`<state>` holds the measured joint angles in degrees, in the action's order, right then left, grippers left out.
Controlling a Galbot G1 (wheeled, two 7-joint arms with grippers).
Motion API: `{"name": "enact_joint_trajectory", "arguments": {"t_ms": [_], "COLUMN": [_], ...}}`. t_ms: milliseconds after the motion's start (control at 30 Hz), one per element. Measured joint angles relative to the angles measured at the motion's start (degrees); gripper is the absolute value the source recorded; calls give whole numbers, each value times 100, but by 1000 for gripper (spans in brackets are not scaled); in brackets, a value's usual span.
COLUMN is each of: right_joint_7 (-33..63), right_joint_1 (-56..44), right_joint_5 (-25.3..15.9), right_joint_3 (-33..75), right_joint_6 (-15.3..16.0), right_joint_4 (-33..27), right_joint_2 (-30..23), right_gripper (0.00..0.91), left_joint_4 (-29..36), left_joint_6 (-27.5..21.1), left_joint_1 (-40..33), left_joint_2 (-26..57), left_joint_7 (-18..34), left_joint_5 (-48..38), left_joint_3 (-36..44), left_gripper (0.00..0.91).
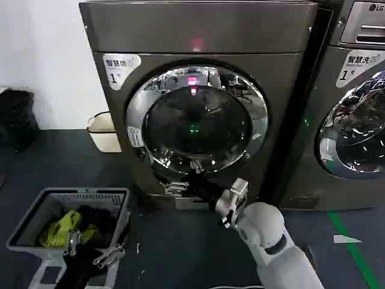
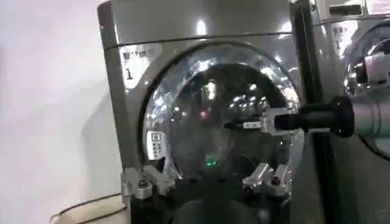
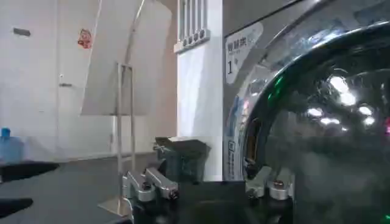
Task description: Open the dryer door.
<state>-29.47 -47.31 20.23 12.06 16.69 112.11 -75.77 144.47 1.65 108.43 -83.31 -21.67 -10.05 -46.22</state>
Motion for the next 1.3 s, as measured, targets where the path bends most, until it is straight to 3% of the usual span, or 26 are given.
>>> {"name": "enact_joint_trajectory", "arguments": {"t_ms": [100, 300, 800, 1300], "right_joint_7": [7, 14, -132, -369], "right_joint_1": [178, 683, 2025, 2557], "right_joint_5": [-236, -245, -276, -251], "right_joint_3": [-48, -226, -941, -1363], "right_joint_6": [-315, -687, -816, -1173], "right_joint_4": [-328, -1156, -3167, -4193], "right_joint_2": [16, -30, -571, -832], "right_gripper": [907, 907, 907, 907], "left_joint_4": [37, 48, -78, -79], "left_joint_6": [-42, -158, -205, -323], "left_joint_1": [-17, -41, -90, -109], "left_joint_2": [2, -6, -74, -2], "left_joint_7": [-37, -76, -240, -230], "left_joint_5": [-59, 68, 337, 173], "left_joint_3": [-3, -14, -48, -193], "left_gripper": [907, 907, 907, 907]}}
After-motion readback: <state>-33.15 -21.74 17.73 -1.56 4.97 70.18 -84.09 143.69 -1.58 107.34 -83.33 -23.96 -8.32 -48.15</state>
